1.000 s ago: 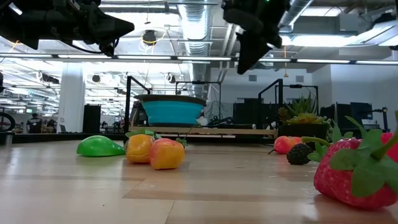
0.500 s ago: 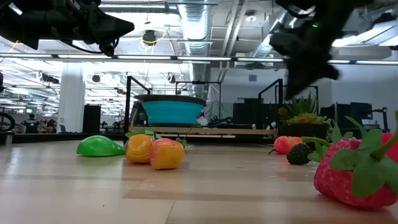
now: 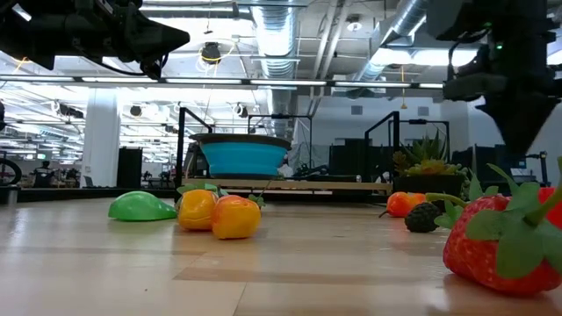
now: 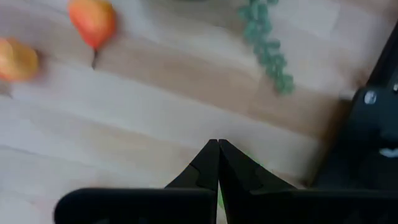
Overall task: Pick & Place Fruit
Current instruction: Put the kiwi into the basket
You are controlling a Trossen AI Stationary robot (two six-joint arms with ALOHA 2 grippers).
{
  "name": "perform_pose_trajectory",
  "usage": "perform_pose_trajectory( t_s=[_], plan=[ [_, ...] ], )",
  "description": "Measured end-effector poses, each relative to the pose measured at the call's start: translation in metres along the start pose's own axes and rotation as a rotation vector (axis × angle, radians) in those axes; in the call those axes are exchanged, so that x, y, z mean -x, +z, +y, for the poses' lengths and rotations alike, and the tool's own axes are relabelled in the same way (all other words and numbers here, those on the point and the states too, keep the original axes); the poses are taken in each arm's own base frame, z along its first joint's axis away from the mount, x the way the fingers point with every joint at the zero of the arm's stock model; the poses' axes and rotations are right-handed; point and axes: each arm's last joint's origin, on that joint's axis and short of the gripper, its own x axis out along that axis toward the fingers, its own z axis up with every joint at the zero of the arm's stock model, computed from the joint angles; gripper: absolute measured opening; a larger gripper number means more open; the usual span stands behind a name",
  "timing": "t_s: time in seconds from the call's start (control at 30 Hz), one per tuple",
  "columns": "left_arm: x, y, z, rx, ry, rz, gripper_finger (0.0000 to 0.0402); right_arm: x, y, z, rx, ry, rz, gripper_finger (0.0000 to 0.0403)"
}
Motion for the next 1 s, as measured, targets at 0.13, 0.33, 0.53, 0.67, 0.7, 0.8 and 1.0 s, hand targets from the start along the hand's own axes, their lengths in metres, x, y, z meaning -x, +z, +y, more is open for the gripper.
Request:
perform_pose_trajectory(
  t_s=[0.13, 0.33, 0.53, 0.67, 0.7, 0.8, 1.0],
  plan=[
    [0.000, 0.000, 0.000, 0.000, 0.000, 0.000, 0.0002, -0.005, -0.003, 0.002, 0.003, -0.035, 0.094, 0.0000],
    [0.000, 0.000, 0.000, 0.000, 0.000, 0.000, 0.0002, -0.016, -0.007, 0.010, 0.269, -0.084, 0.183, 0.0000],
    [0.000, 0.000, 0.000, -0.001, 0.000, -0.001, 0.0002, -0.028, -0.012, 0.015, 0.657, -0.132, 0.266, 0.0000],
    [0.000, 0.000, 0.000, 0.000, 0.000, 0.000, 0.0002, -0.033, -0.015, 0.015, 0.766, -0.140, 0.369, 0.0000],
    [0.000, 0.000, 0.000, 0.000, 0.000, 0.000, 0.0002, -0.034, -0.015, 0.016, 0.772, -0.142, 0.379, 0.0000],
    [0.000, 0.000, 0.000, 0.000, 0.000, 0.000, 0.0002, -0.037, -0.015, 0.017, 0.767, -0.150, 0.406, 0.0008],
    [0.000, 0.000, 0.000, 0.000, 0.000, 0.000, 0.0002, -0.035, -0.017, 0.018, 0.756, -0.171, 0.474, 0.0094]
  ],
)
